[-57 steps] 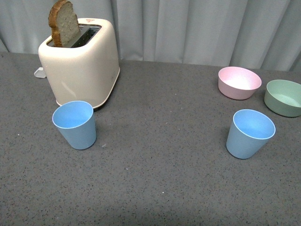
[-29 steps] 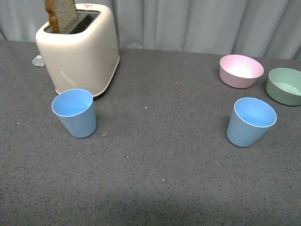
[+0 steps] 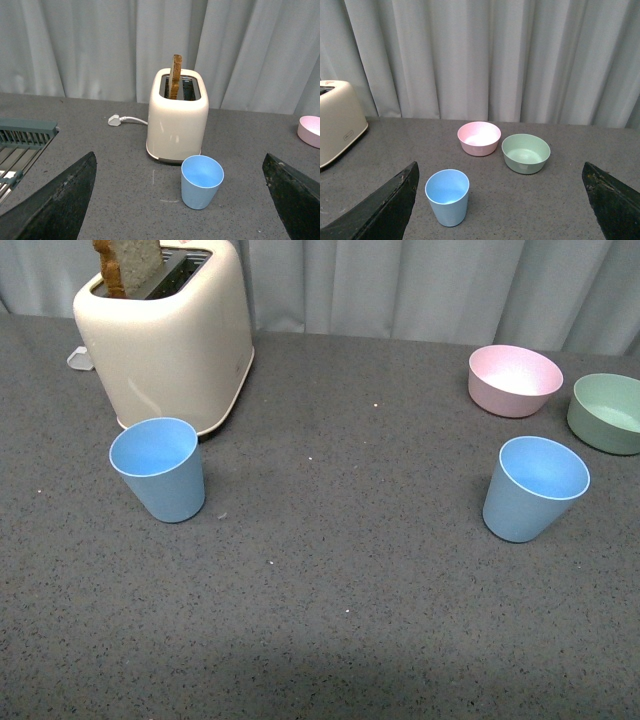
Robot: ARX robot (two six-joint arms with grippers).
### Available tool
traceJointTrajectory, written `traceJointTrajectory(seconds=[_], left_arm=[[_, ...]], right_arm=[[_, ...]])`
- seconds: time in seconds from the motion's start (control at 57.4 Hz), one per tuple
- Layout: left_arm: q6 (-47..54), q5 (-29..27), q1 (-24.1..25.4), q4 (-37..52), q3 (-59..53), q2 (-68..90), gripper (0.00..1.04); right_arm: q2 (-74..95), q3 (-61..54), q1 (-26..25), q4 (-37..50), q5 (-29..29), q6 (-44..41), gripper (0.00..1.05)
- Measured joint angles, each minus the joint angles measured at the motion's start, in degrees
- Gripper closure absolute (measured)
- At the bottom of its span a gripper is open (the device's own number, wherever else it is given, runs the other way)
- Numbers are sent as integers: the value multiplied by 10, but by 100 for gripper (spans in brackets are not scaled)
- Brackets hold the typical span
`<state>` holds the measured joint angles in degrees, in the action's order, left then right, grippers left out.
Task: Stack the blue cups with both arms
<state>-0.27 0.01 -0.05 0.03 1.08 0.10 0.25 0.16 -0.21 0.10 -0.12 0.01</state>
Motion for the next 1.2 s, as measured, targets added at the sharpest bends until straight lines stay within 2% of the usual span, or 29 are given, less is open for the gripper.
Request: traceJointTrajectory(seconds=[0.087,0.105,0.122,0.139,0.174,0.209,0.244,0.331,0.418,0.575,0.663,0.802,1.203], left_arm=[[0,0,0,0,0,0,7],[-3,-17,-5,-6,2,5,7],[-21,-57,-16,-28,9,14,7],[-46,-121,-36,-66,24,43,7],[-73,-176,-47,-83,36,82,7],[-92,-211,-47,-80,40,120,7],[-120,-221,-37,-57,44,171,7],[-159,-180,-7,66,78,340,7],[-169,-143,3,148,116,463,7],[-184,-90,18,218,211,697,7],[-189,-61,22,212,271,802,7],[-190,-22,27,141,368,914,7],[-211,26,12,47,483,1031,7]], right_arm=[[0,0,0,0,0,0,10],[0,0,0,0,0,0,10],[0,0,0,0,0,0,10],[0,0,0,0,0,0,10],[0,0,0,0,0,0,10],[0,0,0,0,1,0,10],[0,0,0,0,-1,0,10],[0,0,0,0,-1,0,10],[0,0,0,0,-1,0,10],[0,0,0,0,0,0,10],[0,0,0,-1,0,0,10],[0,0,0,-1,0,0,10],[0,0,0,-1,0,0,10]])
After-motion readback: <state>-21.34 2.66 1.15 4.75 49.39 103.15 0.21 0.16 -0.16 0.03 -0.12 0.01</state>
